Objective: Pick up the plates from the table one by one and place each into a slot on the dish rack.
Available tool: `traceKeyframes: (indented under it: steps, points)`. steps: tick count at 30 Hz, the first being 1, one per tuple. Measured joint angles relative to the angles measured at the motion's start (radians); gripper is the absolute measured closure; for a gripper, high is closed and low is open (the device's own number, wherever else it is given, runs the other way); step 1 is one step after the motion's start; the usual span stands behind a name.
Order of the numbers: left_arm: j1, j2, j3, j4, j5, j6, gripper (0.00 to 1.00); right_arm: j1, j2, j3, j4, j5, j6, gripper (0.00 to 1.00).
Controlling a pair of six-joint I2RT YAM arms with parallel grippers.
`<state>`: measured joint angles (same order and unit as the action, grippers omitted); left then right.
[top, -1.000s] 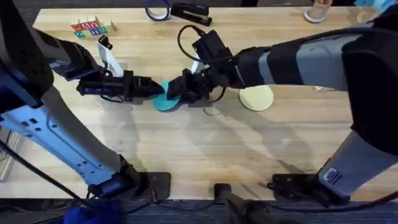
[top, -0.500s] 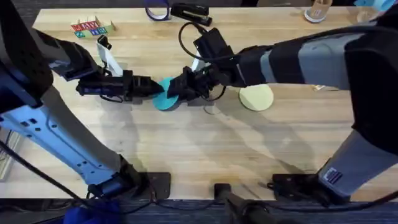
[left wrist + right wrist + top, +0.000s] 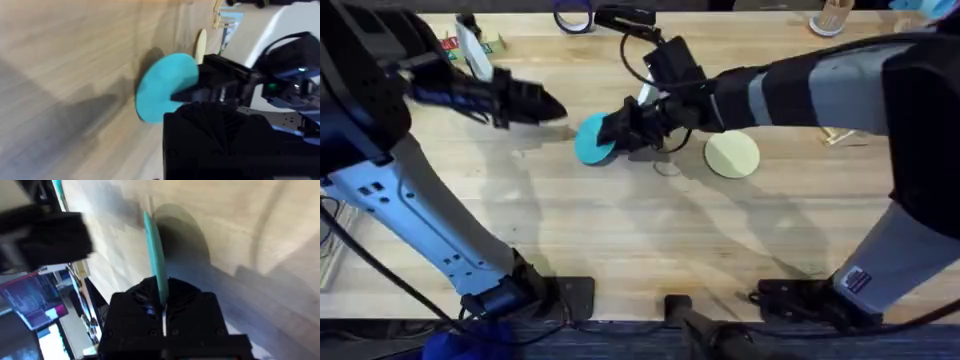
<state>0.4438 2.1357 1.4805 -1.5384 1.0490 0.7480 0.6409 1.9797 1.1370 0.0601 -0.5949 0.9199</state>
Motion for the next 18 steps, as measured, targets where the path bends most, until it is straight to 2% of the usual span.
traceKeyframes:
  steps: [4,8,13,18]
  points:
    - [0.000,0.000,0.172,-0.115,-0.044,0.013,0.962,-0.039,0.000,0.002,0.004,-0.001,-0.014,0.970]
    - [0.000,-0.006,0.311,-0.156,-0.083,0.003,0.962,-0.078,0.000,0.019,-0.012,-0.005,-0.047,0.970]
    - [-0.004,-0.038,0.467,-0.156,-0.165,-0.062,0.962,-0.116,0.000,0.053,-0.015,-0.008,-0.101,0.970]
    - [-0.012,-0.084,0.575,-0.156,-0.246,-0.150,0.963,-0.127,-0.026,0.088,-0.034,-0.011,-0.169,0.970]
